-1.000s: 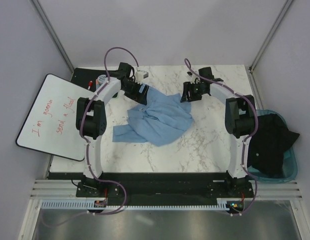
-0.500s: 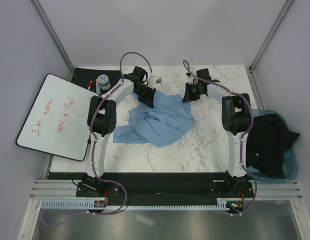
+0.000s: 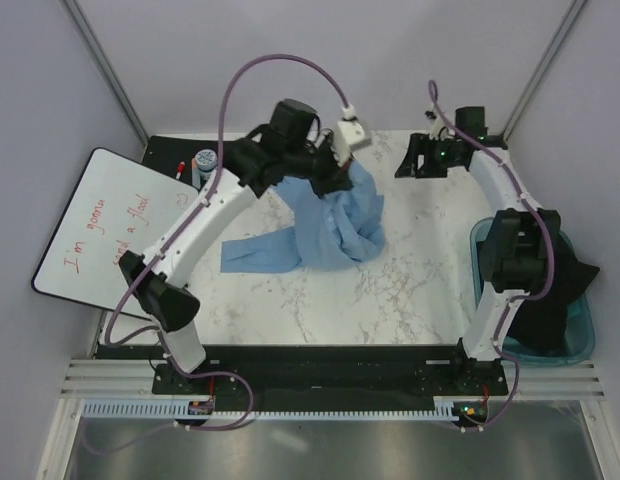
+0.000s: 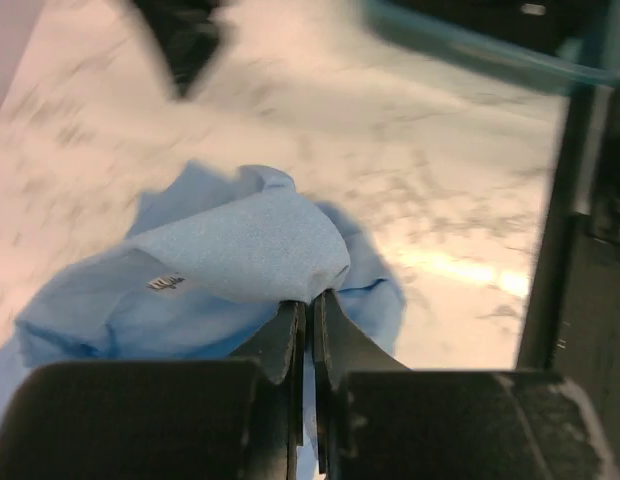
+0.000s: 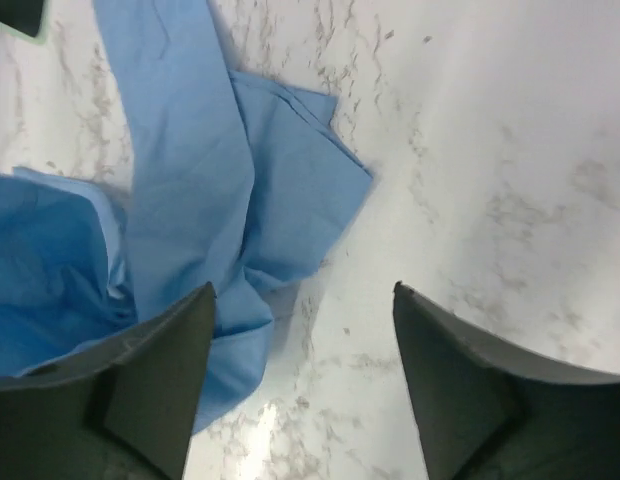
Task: Fold and stack the long sleeve shirts
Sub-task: Flatten the shirt out
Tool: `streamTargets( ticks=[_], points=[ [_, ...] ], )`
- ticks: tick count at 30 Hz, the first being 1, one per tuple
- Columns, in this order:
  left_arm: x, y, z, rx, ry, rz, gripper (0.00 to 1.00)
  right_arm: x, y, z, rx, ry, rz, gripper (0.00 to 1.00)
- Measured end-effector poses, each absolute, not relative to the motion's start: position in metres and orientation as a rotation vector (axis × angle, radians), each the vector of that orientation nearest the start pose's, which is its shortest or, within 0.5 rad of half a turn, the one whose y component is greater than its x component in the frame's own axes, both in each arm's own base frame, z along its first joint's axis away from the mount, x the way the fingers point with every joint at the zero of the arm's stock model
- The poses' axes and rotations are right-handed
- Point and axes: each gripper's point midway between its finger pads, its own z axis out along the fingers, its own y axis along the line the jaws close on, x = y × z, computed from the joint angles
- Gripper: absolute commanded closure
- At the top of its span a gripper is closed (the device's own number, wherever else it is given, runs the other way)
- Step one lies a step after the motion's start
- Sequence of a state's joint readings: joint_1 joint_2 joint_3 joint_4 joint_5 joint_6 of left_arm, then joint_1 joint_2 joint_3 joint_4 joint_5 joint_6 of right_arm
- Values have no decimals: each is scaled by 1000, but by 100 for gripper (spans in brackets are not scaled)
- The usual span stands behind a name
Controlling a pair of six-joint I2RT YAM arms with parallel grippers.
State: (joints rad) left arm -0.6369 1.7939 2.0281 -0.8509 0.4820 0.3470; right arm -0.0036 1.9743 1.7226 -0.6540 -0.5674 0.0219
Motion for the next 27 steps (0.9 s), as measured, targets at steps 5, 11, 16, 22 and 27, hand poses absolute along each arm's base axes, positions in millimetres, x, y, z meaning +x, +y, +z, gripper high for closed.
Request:
streamTargets(
  ticks=[5,11,16,22,27],
  points=[
    [179,-430,293,1751,1484,-751,32,482,31,245,-208,2231,647,15],
    [172,-398,225,1864,1700,-810,27,433,30,244,-357,2292,662,16],
    [323,-278,206,1364,2034,-598,27,361,71,184,-565,2493,814,18],
    [357,-196,117,1197,2380,-446,26,268,138,133,-896,2657,1006,18],
    [367,-171,58,1154,2555,-414,29,229,151,119,-989,2715,1071,19]
  ],
)
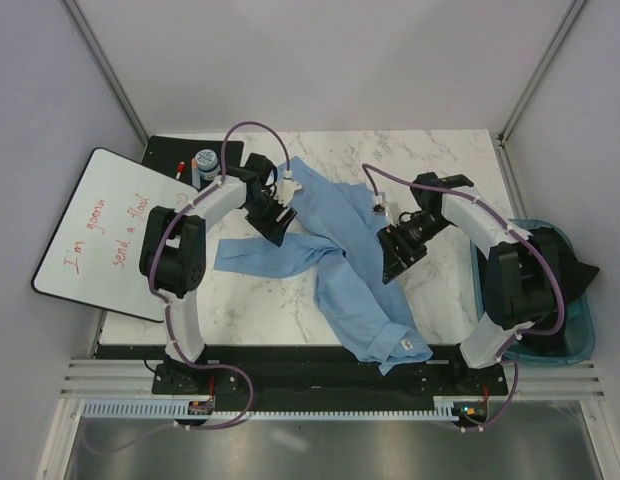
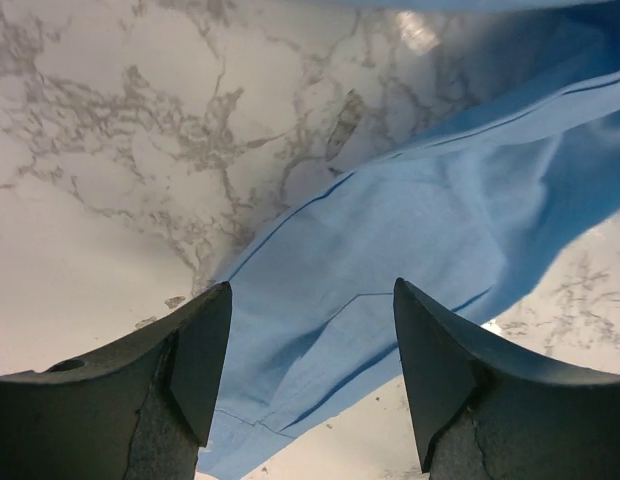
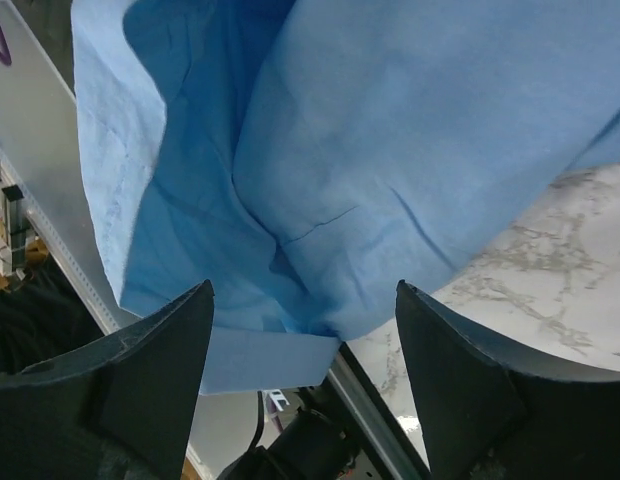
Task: Fold and stack the long sleeve shirts
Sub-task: Flatten the shirt out
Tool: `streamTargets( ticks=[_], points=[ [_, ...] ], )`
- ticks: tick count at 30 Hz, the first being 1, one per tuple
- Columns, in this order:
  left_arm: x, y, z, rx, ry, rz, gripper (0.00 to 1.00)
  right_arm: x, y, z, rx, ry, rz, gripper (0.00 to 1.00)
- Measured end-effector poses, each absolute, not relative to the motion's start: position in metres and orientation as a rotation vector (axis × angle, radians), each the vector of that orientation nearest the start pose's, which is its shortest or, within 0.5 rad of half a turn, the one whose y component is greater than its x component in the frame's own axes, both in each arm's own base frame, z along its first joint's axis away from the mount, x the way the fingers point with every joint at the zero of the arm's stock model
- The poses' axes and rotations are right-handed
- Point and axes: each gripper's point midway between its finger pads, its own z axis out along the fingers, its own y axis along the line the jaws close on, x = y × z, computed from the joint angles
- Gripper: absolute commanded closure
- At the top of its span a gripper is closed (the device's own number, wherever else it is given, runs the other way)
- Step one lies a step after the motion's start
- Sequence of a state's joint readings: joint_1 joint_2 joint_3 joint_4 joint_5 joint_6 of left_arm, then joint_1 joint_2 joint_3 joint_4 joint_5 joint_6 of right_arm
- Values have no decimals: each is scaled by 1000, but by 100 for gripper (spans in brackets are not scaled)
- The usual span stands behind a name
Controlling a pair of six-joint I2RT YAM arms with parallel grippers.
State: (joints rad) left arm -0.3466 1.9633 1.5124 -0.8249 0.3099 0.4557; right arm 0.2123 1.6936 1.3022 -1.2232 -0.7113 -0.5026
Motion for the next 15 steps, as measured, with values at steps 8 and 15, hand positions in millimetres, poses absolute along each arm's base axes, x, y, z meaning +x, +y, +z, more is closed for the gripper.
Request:
streamTargets(
  ticks=[8,15],
  points=[
    [353,-143,18,1145,2687,-327,82,195,170,93,-1092,2783,1083,26],
    [342,-125,29,1077,2694,-401,98,232,159,70,-959,2802,816,23]
  ],
)
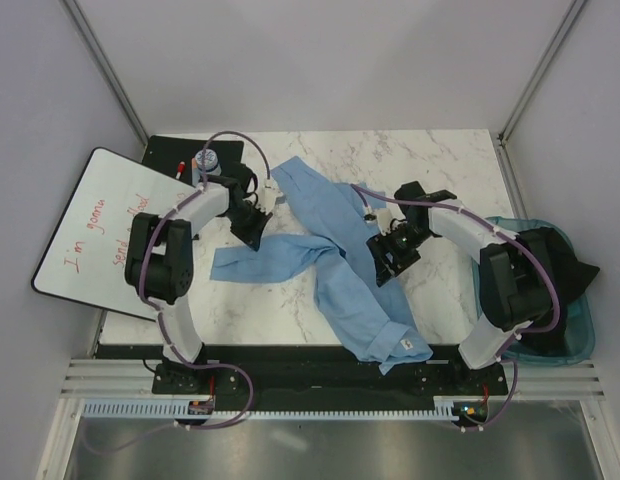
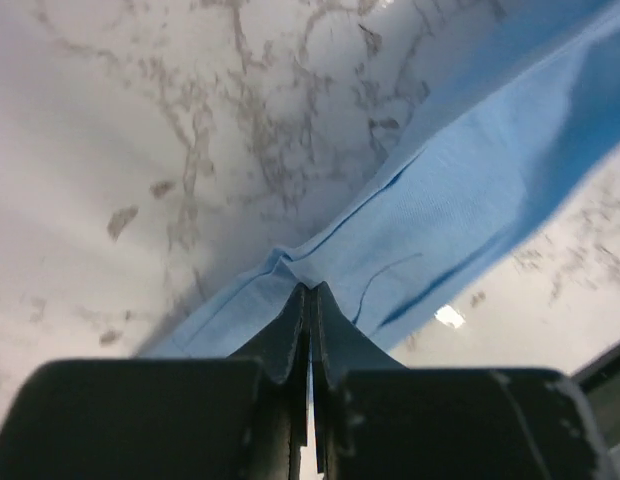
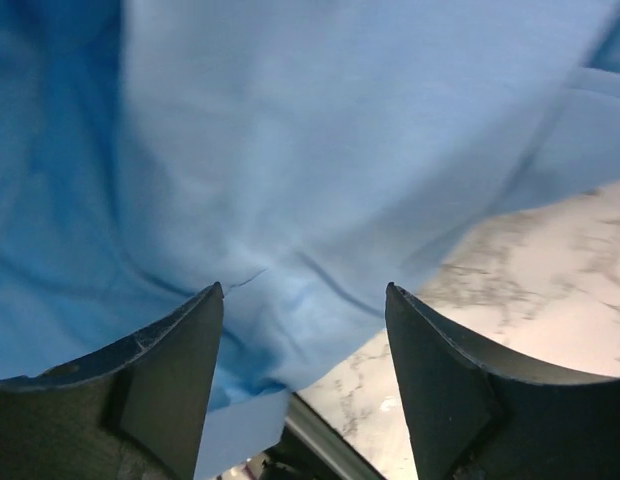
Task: Fold and stack the long sleeve shirts
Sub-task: Flatten the shirt out
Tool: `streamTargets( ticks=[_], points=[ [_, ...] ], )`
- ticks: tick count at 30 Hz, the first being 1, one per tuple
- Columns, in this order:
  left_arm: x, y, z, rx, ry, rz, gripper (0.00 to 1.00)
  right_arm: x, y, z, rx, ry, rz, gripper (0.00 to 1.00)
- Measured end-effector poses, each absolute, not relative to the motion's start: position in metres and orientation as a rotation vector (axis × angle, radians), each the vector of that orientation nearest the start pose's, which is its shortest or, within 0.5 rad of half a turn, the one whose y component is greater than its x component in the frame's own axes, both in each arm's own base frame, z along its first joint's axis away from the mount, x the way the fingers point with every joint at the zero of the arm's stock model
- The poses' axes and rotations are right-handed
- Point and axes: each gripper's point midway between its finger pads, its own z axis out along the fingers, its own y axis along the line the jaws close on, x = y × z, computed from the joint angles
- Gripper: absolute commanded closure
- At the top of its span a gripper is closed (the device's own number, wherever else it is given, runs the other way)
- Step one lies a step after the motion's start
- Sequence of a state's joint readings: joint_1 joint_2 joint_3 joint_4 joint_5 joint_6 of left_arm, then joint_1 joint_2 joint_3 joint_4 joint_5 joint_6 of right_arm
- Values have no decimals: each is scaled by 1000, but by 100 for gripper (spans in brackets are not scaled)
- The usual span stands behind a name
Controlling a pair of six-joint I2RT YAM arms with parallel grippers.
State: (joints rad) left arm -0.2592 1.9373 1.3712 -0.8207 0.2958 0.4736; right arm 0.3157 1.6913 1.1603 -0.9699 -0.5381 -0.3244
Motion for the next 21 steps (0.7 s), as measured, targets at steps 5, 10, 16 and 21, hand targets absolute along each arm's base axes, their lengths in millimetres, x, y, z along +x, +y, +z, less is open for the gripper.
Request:
streamTargets(
  ticks=[5,10,16,21],
  points=[
    [334,-128,119,1040,2455,-478,98,249,147,51,-864,2832,653,25],
    [301,-140,207,1140,2154,-501,98,256,147,21,-819,2902,638,79],
    [247,-139,230,1304,2057,-576,98,274,145,25,-784,2909,555,100],
    [194,-149,220,1540,1939,-678,98,358,159,89,-781,2677,428,100]
  ],
)
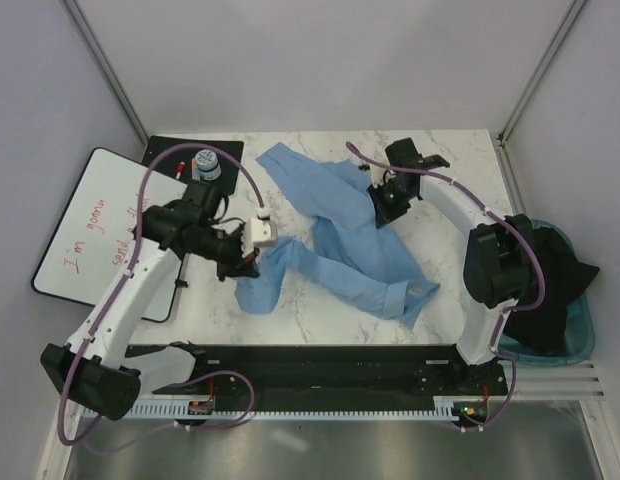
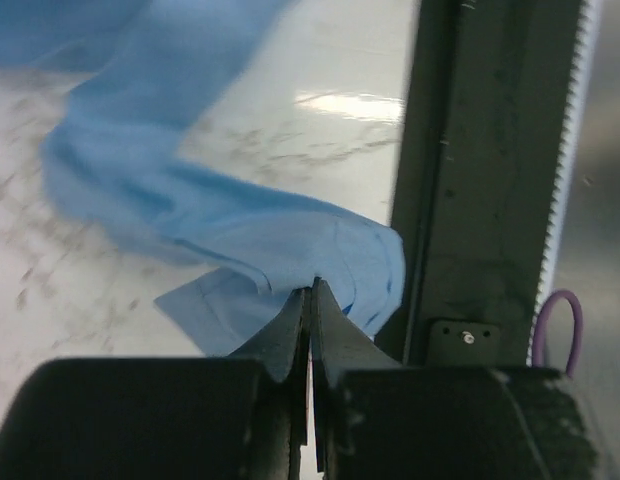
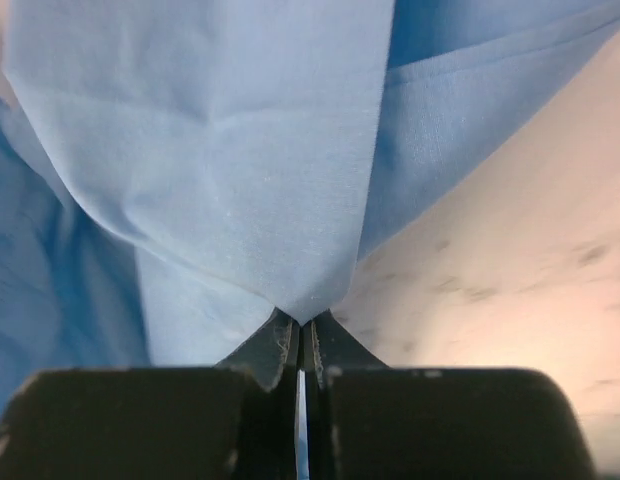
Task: Fold and stack the long sleeve shirts
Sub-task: Flatten the shirt out
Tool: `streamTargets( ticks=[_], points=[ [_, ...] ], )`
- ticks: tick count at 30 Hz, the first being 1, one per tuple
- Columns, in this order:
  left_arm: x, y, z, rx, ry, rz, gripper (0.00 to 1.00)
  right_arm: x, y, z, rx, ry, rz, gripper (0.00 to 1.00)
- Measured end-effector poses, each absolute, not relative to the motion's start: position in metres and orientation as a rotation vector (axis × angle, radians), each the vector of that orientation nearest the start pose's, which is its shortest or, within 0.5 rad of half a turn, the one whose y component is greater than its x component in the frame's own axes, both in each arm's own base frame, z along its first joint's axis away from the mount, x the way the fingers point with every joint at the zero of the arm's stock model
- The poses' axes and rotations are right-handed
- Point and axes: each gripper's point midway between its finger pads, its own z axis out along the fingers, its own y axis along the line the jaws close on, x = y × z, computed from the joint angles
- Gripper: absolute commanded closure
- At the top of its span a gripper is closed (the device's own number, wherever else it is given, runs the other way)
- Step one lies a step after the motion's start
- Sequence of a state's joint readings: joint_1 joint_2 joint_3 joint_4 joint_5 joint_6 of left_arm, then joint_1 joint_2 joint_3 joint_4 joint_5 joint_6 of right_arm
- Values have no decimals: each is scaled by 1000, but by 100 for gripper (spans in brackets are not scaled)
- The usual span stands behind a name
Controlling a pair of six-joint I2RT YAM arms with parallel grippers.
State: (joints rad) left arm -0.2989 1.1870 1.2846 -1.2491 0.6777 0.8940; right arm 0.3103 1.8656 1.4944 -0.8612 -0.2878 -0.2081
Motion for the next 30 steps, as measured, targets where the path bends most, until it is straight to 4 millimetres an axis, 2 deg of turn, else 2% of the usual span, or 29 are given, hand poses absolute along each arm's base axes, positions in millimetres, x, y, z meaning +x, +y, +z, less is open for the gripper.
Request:
streamTargets(
  ticks=[3,6,7,9,10,12,13,14,15,16,17,18,19,21,22,24,25,27,30],
  points=[
    [128,-180,191,1856,1814,-833,98,407,168,140,-769,2501,366,100],
    [64,-190,161,2174,1703,-947,98,432,167,175,-757,2394,297,100],
    [53,-191,156,2239,1673,-964,94,437,166,183,-756,2374,275,100],
    [31,-193,149,2378,1602,-980,70,441,163,188,-755,2359,244,100],
    [26,-195,146,2416,1576,-989,68,442,161,188,-761,2360,231,98],
    [25,-198,144,2435,1590,-984,56,440,158,184,-772,2369,214,87],
    [33,-201,145,2406,1623,-968,52,438,157,180,-785,2376,208,80],
    [42,-204,147,2362,1652,-958,45,436,156,175,-791,2387,205,78],
    [60,-210,154,2265,1701,-957,37,432,153,168,-802,2405,198,74],
    [80,-214,159,2169,1749,-945,37,427,151,159,-811,2429,191,66],
    [110,-217,168,2037,1816,-921,36,422,147,149,-819,2457,182,66],
    [158,-220,178,1857,1873,-866,26,418,145,142,-815,2480,178,66],
    [198,-218,184,1728,1908,-804,26,415,141,136,-815,2501,171,74],
    [261,-207,186,1540,1975,-685,24,415,133,132,-788,2526,166,88],
    [285,-202,184,1480,1996,-626,13,417,128,132,-768,2530,163,100],
    [333,-196,172,1383,2035,-527,13,423,111,133,-697,2540,161,100],
    [350,-194,165,1359,2051,-485,13,426,103,134,-663,2544,157,100],
    [392,-194,142,1313,2102,-409,13,429,88,134,-612,2555,151,98],
    [448,-197,113,1244,2157,-340,11,429,85,134,-595,2559,172,96]
  ],
)
